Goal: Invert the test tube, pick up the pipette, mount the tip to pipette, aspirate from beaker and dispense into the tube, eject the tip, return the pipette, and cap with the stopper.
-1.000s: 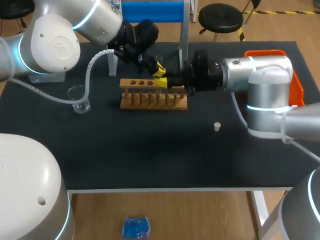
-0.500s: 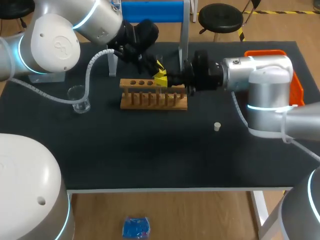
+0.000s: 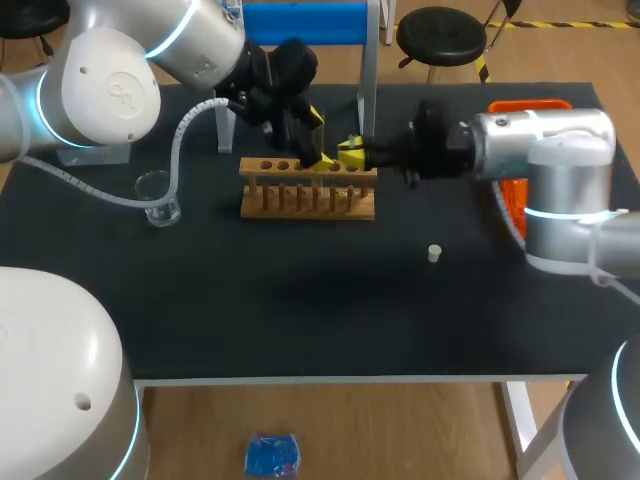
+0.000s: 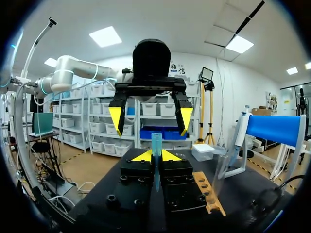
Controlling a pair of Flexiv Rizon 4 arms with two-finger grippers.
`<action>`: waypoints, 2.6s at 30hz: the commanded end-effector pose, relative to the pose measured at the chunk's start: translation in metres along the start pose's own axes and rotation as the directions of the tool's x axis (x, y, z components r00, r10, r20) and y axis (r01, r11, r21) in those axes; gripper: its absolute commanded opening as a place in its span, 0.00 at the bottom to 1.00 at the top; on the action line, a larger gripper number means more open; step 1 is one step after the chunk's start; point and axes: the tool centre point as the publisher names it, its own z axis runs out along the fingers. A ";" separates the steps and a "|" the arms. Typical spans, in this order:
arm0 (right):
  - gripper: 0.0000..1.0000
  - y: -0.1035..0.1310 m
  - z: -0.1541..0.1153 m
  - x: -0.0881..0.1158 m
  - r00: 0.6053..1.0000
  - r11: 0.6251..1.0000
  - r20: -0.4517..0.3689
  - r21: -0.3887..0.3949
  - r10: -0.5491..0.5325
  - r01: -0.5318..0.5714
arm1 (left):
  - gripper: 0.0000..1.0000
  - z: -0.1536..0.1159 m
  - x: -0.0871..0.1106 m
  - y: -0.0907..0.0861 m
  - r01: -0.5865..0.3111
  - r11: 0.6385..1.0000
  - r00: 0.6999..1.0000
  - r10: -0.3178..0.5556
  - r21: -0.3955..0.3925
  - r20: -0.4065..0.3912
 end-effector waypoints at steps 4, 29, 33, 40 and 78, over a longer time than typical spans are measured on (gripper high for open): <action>0.00 0.003 -0.036 0.006 1.000 1.000 0.018 0.005 -0.018 0.018 | 1.00 -0.001 0.000 -0.001 0.000 1.000 1.000 0.000 -0.003 -0.002; 0.00 0.000 -0.045 0.009 0.999 0.999 0.008 0.002 -0.042 0.042 | 1.00 -0.001 0.000 -0.001 0.000 1.000 1.000 0.000 -0.003 -0.002; 0.00 0.000 -0.045 0.009 0.999 0.999 0.008 0.002 -0.042 0.042 | 1.00 -0.001 0.000 -0.001 0.000 1.000 1.000 0.000 -0.003 -0.002; 0.00 0.000 -0.045 0.009 0.999 0.999 0.008 0.002 -0.042 0.042 | 1.00 -0.064 -0.078 0.084 0.193 0.980 0.949 -0.172 -0.057 0.263; 0.00 0.000 -0.045 0.009 0.999 0.999 0.008 0.002 -0.042 0.042 | 1.00 -0.089 -0.199 0.091 0.543 0.791 0.451 -0.558 0.283 0.697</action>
